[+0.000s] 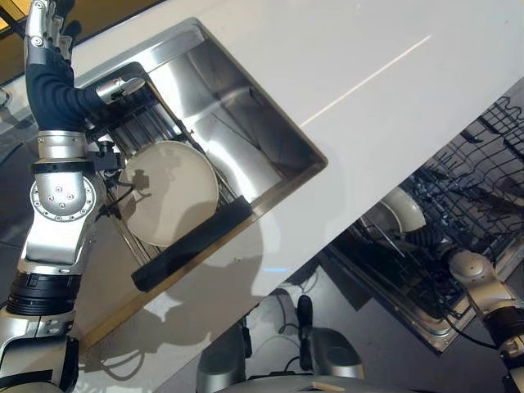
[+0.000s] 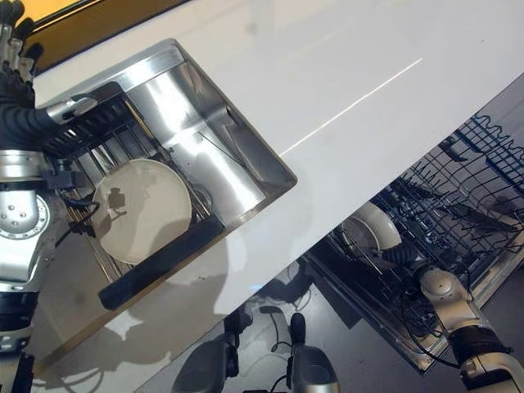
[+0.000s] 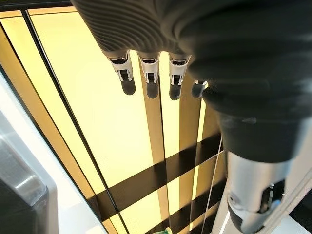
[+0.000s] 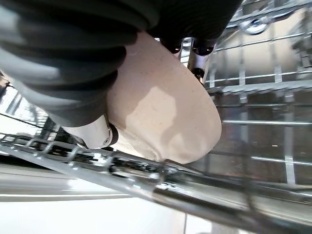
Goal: Pick up plates and place into dishwasher.
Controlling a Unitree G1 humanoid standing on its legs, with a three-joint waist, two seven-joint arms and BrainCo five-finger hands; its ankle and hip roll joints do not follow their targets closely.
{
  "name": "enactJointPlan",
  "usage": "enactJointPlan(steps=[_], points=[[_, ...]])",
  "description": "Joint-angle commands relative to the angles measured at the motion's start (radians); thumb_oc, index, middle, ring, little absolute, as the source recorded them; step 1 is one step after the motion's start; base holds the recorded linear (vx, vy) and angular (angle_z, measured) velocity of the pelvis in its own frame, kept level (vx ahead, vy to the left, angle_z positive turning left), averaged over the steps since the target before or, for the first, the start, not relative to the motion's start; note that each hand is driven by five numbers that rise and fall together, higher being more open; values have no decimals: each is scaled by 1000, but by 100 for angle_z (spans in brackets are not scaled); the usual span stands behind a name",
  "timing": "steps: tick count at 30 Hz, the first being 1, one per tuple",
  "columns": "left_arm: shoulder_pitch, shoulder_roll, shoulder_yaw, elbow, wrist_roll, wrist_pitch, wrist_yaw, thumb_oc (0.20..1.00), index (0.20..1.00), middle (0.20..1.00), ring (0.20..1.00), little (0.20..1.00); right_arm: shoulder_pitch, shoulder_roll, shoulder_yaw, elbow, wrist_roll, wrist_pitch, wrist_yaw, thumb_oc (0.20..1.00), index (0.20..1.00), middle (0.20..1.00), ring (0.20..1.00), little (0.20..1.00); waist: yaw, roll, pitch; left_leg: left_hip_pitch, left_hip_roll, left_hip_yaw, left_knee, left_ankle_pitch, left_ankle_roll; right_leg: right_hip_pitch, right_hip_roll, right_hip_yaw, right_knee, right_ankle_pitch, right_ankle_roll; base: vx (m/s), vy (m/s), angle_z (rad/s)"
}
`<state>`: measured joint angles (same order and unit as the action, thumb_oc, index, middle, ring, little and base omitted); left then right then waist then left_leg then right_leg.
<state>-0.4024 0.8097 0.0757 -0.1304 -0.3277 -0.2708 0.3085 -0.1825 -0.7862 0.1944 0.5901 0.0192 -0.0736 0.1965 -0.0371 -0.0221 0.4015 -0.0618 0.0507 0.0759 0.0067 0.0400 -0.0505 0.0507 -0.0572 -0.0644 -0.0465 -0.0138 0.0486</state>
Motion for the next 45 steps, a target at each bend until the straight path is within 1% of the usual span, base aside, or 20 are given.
enactJointPlan(steps=[1, 6, 9, 12, 17, 19, 20, 21, 22, 29, 30, 34, 40, 44, 45], points=[[0, 26, 50, 27, 14, -38, -18, 1000, 1000, 1000, 1000, 1000, 130, 9, 45, -17, -57, 44, 62, 200, 200, 200, 200, 200, 5, 5, -97, -38, 43, -19, 35, -29, -27, -119, 18, -4, 116, -22, 2, 50, -35, 0], [46, 31, 81, 25, 2, -45, -43, 1000, 1000, 1000, 1000, 1000, 192, -18, -2, -50, -105, 98, 107, 200, 200, 200, 200, 200, -1, -12, -120, -13, 51, -17, 28, -30, -29, -98, 25, 0, 116, -26, 3, 58, -27, 1], [74, 34, 98, 23, -3, -51, -55, 1000, 1000, 1000, 1000, 1000, 237, -41, -38, -83, -126, 131, 152, 200, 200, 200, 200, 200, -6, -26, -135, 0, 58, -14, 26, -30, -31, -84, 31, 4, 114, -27, 3, 55, -25, 0], [108, 31, 117, 12, -4, -52, -65, 1000, 1000, 1000, 1000, 1000, 279, -47, -72, -126, -143, 159, 169, 200, 200, 200, 200, 200, -10, -38, -152, 12, 63, -13, 25, -31, -33, -74, 36, 10, 113, -30, 3, 50, -18, 0], [162, 12, 143, 10, 1, -64, -85, 1000, 1000, 1000, 1000, 1000, 328, -50, -121, -166, -170, 165, 183, 200, 200, 200, 200, 200, -12, -50, -191, 31, 71, -8, 16, -32, -35, -56, 45, 17, 104, -33, 4, 67, -9, -3], [174, -1, 150, 16, 4, -67, -95, 1000, 1000, 1000, 1000, 1000, 338, -44, -133, -169, -178, 161, 151, 200, 200, 200, 200, 200, -13, -49, -203, 40, 74, -7, 11, -31, -36, -49, 46, 19, 101, -34, 4, 67, 15, -4], [178, -2, 152, 16, 3, -66, -98, 1000, 1000, 1000, 1000, 1000, 337, -43, -137, -169, -183, 159, 151, 200, 200, 200, 200, 200, -13, -48, -207, 42, 75, -6, 9, -30, -36, -47, 47, 20, 100, -35, 4, 51, 18, -2], [185, -4, 155, 16, 3, -67, -102, 1000, 1000, 1000, 1000, 1000, 340, -41, -144, -175, -189, 158, 152, 539, 539, 539, 539, 539, -13, -47, -212, 44, 76, -6, 6, -30, -36, -45, 48, 21, 99, -36, 5, 48, 19, 0], [192, -8, 158, 15, 3, -69, -108, 1000, 1000, 1000, 1000, 1000, 342, -37, -149, -183, -190, 154, 139, 1000, 1000, 1000, 1000, 1000, -13, -45, -216, 47, 78, -5, 4, -29, -37, -43, 48, 22, 98, -37, 5, 47, 21, 0], [214, -20, 167, 24, 1, -75, -111, 1000, 1000, 1000, 1000, 1000, 333, -27, -173, -193, -213, 141, 105, 1000, 1000, 1000, 1000, 1000, -16, -32, -233, 55, 76, -4, -10, -27, -38, -38, 45, 24, 91, -38, 9, 30, 46, -1], [219, -21, 169, 29, -1, -78, -110, 1000, 1000, 1000, 1000, 1000, 331, -29, -180, -195, -216, 131, 93, 1000, 1000, 1000, 1000, 1000, -17, -28, -235, 55, 75, -4, -11, -27, -38, -39, 44, 24, 91, -39, 10, 15, 53, -3], [242, -27, 188, 24, -5, -79, -121, 1000, 1000, 1000, 1000, 1000, 345, -33, -213, -226, -225, 131, 100, 1000, 1000, 1000, 1000, 1000, -20, -23, -243, 57, 73, -4, -14, -26, -39, -39, 41, 25, 91, -41, 11, 25, 44, -1], [271, -43, 209, 22, -6, -82, -133, 1000, 1000, 1000, 1000, 1000, 357, -36, -243, -242, -243, 130, 83, 1000, 1000, 1000, 1000, 1000, -23, -14, -252, 61, 68, -7, -25, -23, -39, -37, 40, 30, 88, -43, 11, 25, 34, 0], [285, -39, 216, 24, 7, -80, -127, 1000, 1000, 1000, 1000, 1000, 353, -49, -271, -250, -248, 119, 23, 1000, 1000, 1000, 1000, 1000, -27, -9, -253, 65, 67, -7, -32, -20, -39, -36, 42, 33, 86, -43, 11, 0, 0, 0], [293, -34, 221, 26, 35, -85, -120, 1000, 1000, 1000, 1000, 1000, 353, -57, -291, -265, -243, 125, 5, 1000, 1000, 1000, 1000, 1000, -29, -7, -254, 67, 67, -6, -35, -19, -39, -36, 42, 34, 85, -43, 11, 0, 0, 0]])
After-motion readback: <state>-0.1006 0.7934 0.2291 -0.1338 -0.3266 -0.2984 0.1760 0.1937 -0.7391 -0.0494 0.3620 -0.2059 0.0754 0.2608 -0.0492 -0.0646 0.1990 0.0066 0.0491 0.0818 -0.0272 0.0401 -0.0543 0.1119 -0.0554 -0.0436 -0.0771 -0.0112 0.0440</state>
